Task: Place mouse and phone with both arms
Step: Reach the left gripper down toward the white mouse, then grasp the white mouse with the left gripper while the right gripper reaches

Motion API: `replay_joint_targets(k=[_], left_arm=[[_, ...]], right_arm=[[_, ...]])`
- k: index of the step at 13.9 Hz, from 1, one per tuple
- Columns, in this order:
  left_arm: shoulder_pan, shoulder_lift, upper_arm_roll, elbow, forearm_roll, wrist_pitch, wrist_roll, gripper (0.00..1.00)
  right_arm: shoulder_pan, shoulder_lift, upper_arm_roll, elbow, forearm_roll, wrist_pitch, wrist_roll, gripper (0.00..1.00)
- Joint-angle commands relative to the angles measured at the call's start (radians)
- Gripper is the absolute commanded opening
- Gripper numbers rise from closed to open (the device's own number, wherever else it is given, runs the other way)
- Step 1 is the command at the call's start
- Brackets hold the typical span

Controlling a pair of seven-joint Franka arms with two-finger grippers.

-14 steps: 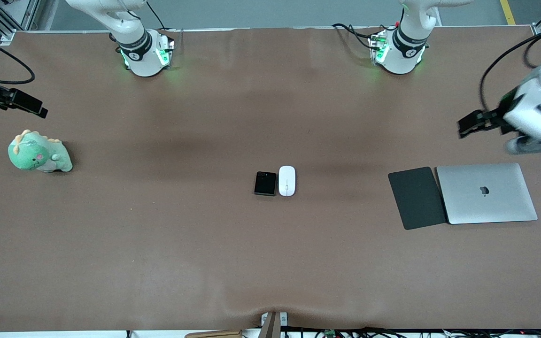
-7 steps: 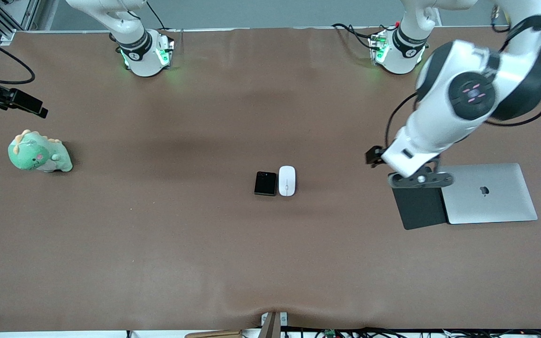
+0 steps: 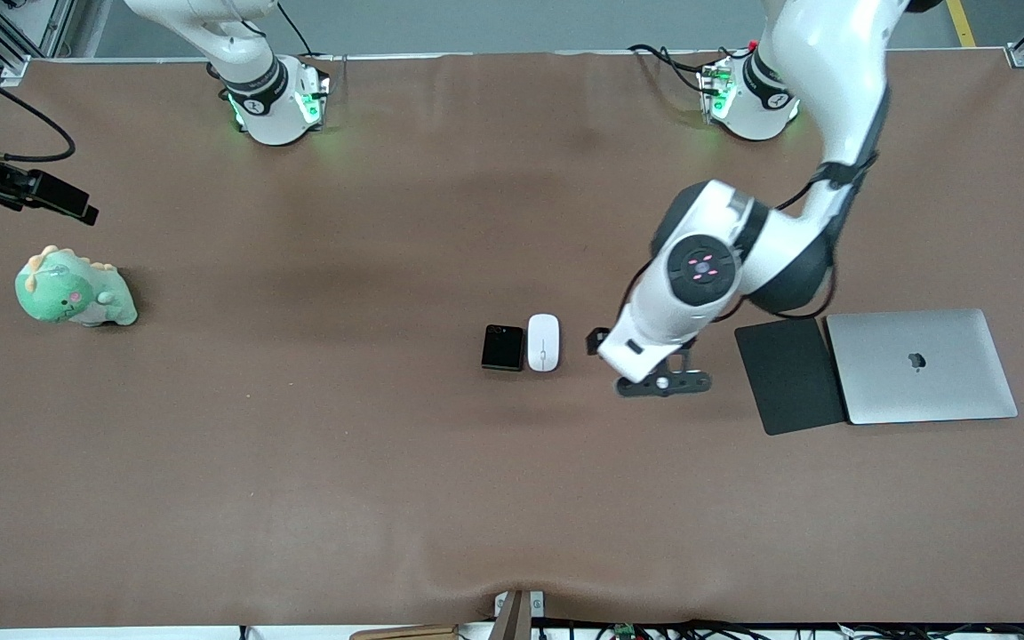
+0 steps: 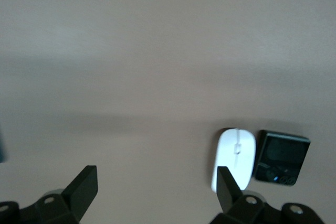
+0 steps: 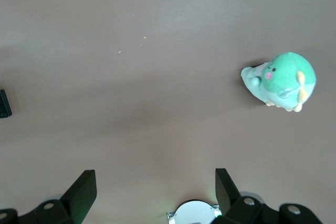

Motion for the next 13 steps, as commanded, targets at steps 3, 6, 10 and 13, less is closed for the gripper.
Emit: replay_joint_targets(k=[3, 6, 10, 13], left_arm=[[-0.122, 0.114, 0.042, 0.045, 0.043, 0.103, -0.114, 1.00], [-0.151, 0.158, 0.041, 0.043, 0.054, 0.148, -0.125, 1.00], [-0.195, 0.232, 0.042, 0.043, 0.055, 0.251, -0.160, 1.00], [-0.205, 0.238, 0.042, 0.037, 0.061, 0.255, -0.159, 1.00]], right_arm=[[0.080, 0.047, 0.003, 0.037, 0.001, 0.003, 0.016, 1.00], [0.106, 0.124, 0.003, 0.052, 0.012, 0.017, 0.014, 1.00], [0.120, 0.216, 0.003, 0.066, 0.052, 0.044, 0.014, 1.00], [0.120, 0.270, 0.003, 0.066, 0.076, 0.045, 0.014, 1.00]])
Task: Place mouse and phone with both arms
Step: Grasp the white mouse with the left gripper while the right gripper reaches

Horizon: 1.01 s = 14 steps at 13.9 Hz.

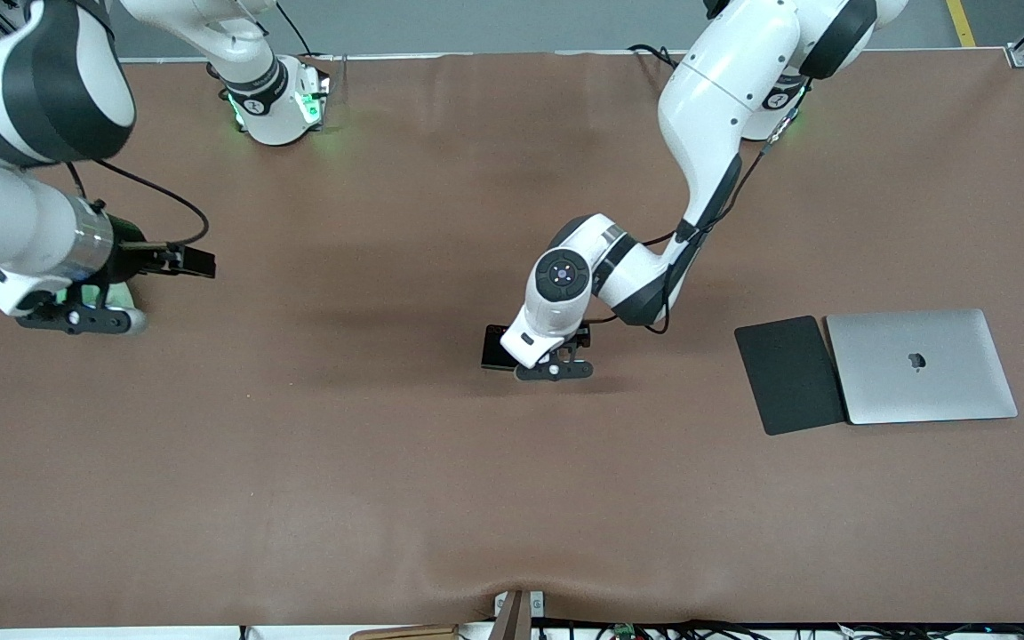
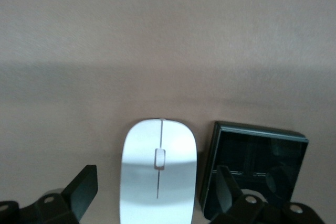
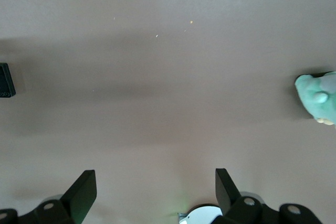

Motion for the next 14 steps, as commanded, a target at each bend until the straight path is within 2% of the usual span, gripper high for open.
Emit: replay_joint_targets(k=[1, 3, 6, 9, 11, 14], left_arm=[[-0.016, 0.007, 0.012, 0.016, 0.033, 0.002, -0.027, 1.00], [-0.014, 0.007, 0.012, 0.009, 0.047, 0.001, -0.028, 1.00], [-0.014, 0.007, 0.012, 0.001, 0.059, -0.001, -0.028, 0.92], [-0.017, 0.008, 0.012, 0.001, 0.062, -0.002, -0.045, 0.89], [-0.023, 0.013, 0.014, 0.001, 0.064, -0.004, -0.045, 0.85], [-0.025, 0.014, 0.014, -0.005, 0.065, -0.006, -0.045, 0.74]], right_arm=[[0.006, 0.059, -0.006, 0.037, 0.024, -0.014, 0.002, 1.00], [0.018, 0.088, -0.006, 0.037, 0.022, -0.014, -0.004, 1.00], [0.050, 0.143, -0.006, 0.040, 0.021, 0.006, -0.006, 1.00], [0.067, 0.183, -0.004, 0.088, 0.024, 0.052, 0.005, 1.00], [0.073, 0.186, -0.006, 0.108, 0.086, 0.087, 0.019, 1.00], [0.113, 0.221, -0.006, 0.111, 0.107, 0.172, 0.033, 1.00]])
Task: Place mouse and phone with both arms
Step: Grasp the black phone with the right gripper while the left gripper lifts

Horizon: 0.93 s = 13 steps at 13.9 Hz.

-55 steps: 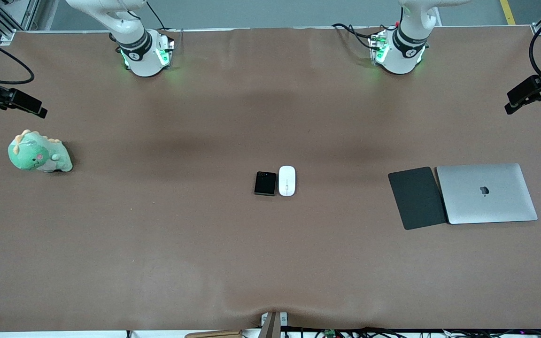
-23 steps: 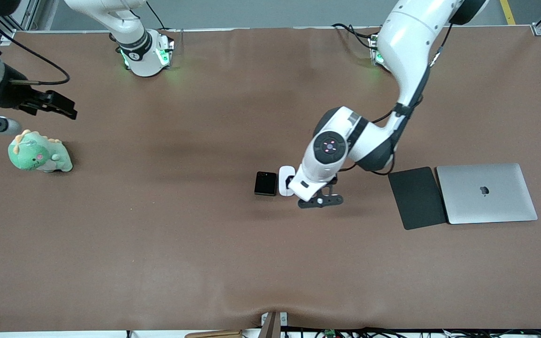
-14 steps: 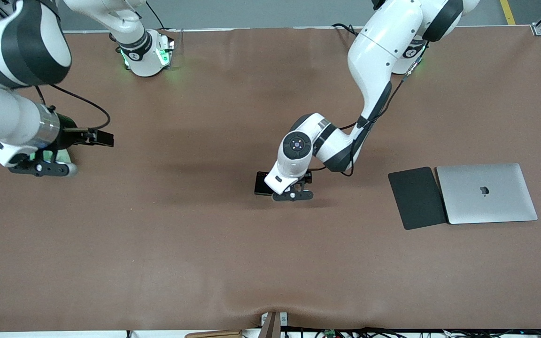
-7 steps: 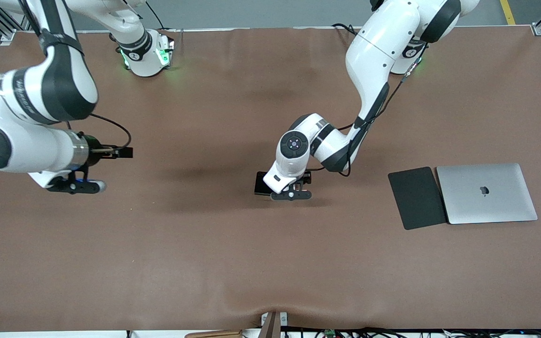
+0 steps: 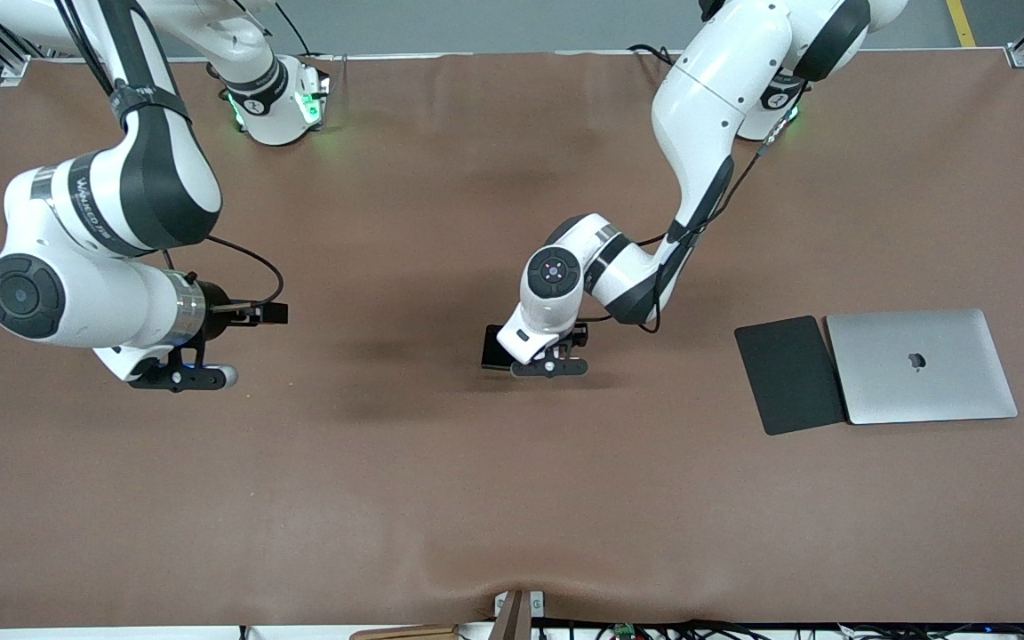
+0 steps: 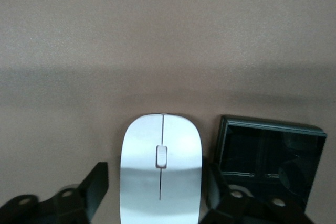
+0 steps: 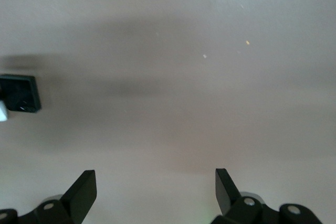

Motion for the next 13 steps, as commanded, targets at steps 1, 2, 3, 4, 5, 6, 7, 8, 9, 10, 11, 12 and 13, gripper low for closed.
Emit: replay_joint_targets(k=[1, 2, 3, 4, 5, 6, 7, 8, 9, 10, 11, 12, 13], left_arm=[[-0.014, 0.009, 0.009, 0.004, 0.033, -0.004, -0.039, 0.72], [-0.014, 0.009, 0.009, 0.004, 0.033, -0.005, -0.037, 0.68], [-0.014, 0.009, 0.009, 0.004, 0.033, -0.007, -0.037, 0.67], [-0.014, 0.009, 0.009, 0.004, 0.033, -0.007, -0.037, 0.63], [-0.014, 0.009, 0.009, 0.004, 0.033, -0.008, -0.036, 0.59], [-0.012, 0.004, 0.011, 0.004, 0.034, -0.013, -0.033, 0.53], [-0.012, -0.002, 0.012, 0.006, 0.034, -0.031, -0.030, 0.47], [-0.006, -0.010, 0.014, 0.009, 0.045, -0.051, -0.025, 0.41], [0.003, -0.023, 0.012, 0.010, 0.077, -0.069, -0.025, 0.35], [0.023, -0.043, 0.012, 0.010, 0.097, -0.089, -0.024, 0.33], [0.049, -0.066, 0.011, 0.012, 0.099, -0.103, -0.022, 0.33], [0.063, -0.086, 0.011, 0.012, 0.099, -0.106, -0.022, 0.34], [0.086, -0.109, 0.011, 0.012, 0.099, -0.112, -0.019, 0.34]], right_arm=[[0.073, 0.059, -0.008, 0.039, 0.018, 0.060, 0.064, 1.00], [0.102, 0.067, -0.008, 0.039, 0.015, 0.086, 0.120, 1.00], [0.128, 0.080, -0.008, 0.038, 0.012, 0.116, 0.162, 1.00], [0.141, 0.099, -0.008, 0.037, 0.015, 0.144, 0.170, 1.00], [0.160, 0.117, -0.008, 0.037, 0.014, 0.170, 0.170, 1.00], [0.179, 0.126, -0.008, 0.034, 0.011, 0.210, 0.170, 1.00], [0.191, 0.128, -0.008, 0.024, 0.012, 0.247, 0.170, 1.00], [0.211, 0.140, -0.008, 0.021, 0.011, 0.256, 0.170, 1.00], [0.237, 0.152, -0.010, 0.019, 0.006, 0.270, 0.171, 1.00], [0.246, 0.159, -0.010, 0.010, 0.006, 0.291, 0.171, 1.00], [0.251, 0.160, -0.010, -0.013, 0.004, 0.319, 0.171, 1.00], [0.256, 0.160, -0.010, -0.040, -0.002, 0.354, 0.170, 1.00], [0.268, 0.160, -0.010, -0.076, -0.002, 0.400, 0.171, 1.00]])
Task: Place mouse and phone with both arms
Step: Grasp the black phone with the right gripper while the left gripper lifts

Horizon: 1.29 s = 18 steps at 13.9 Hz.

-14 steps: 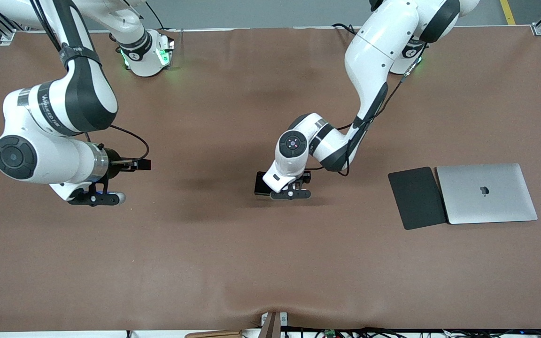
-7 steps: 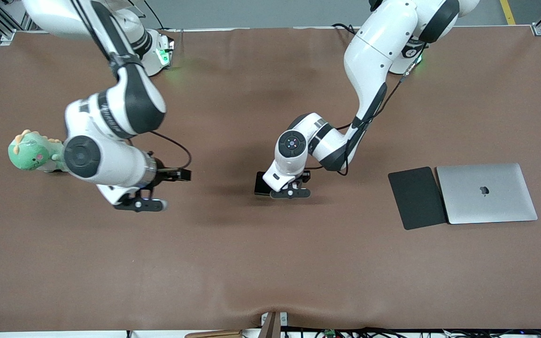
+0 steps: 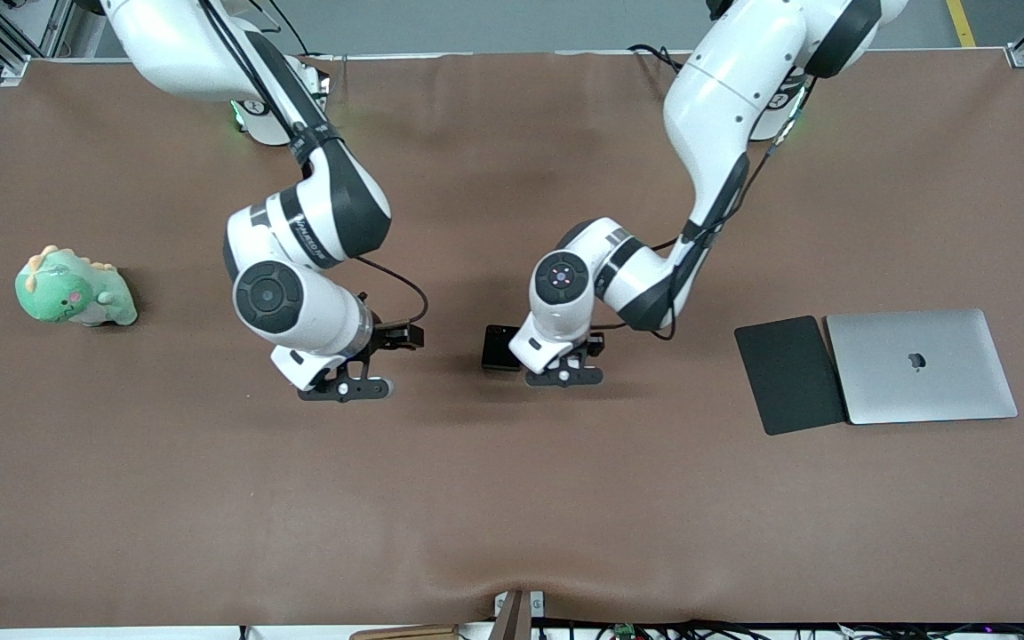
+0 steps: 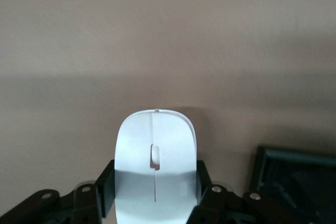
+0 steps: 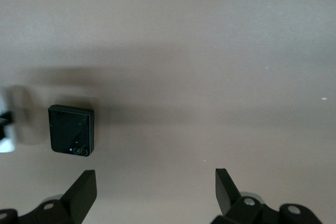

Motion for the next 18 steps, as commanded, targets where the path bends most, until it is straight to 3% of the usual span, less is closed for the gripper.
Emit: replay_joint_targets(k=[1, 6, 10, 15, 18], left_arm=[[0.066, -0.091, -0.006, -0.016, 0.027, -0.046, -0.019, 0.34], [0.200, -0.186, -0.009, -0.050, 0.027, -0.061, 0.006, 0.35], [0.320, -0.280, -0.010, -0.169, 0.027, -0.063, 0.159, 0.36], [0.421, -0.285, -0.012, -0.226, 0.028, -0.052, 0.251, 0.36], [0.494, -0.286, -0.010, -0.296, 0.044, 0.018, 0.317, 0.36]], right_arm=[[0.033, -0.004, -0.010, -0.086, -0.006, 0.120, 0.012, 1.00], [0.192, 0.119, -0.012, -0.079, -0.060, 0.275, 0.165, 1.00], [0.246, 0.229, -0.012, 0.028, -0.066, 0.314, 0.245, 1.00], [0.289, 0.300, -0.016, 0.111, -0.137, 0.310, 0.367, 1.00], [0.310, 0.340, -0.016, 0.142, -0.178, 0.316, 0.423, 1.00]])
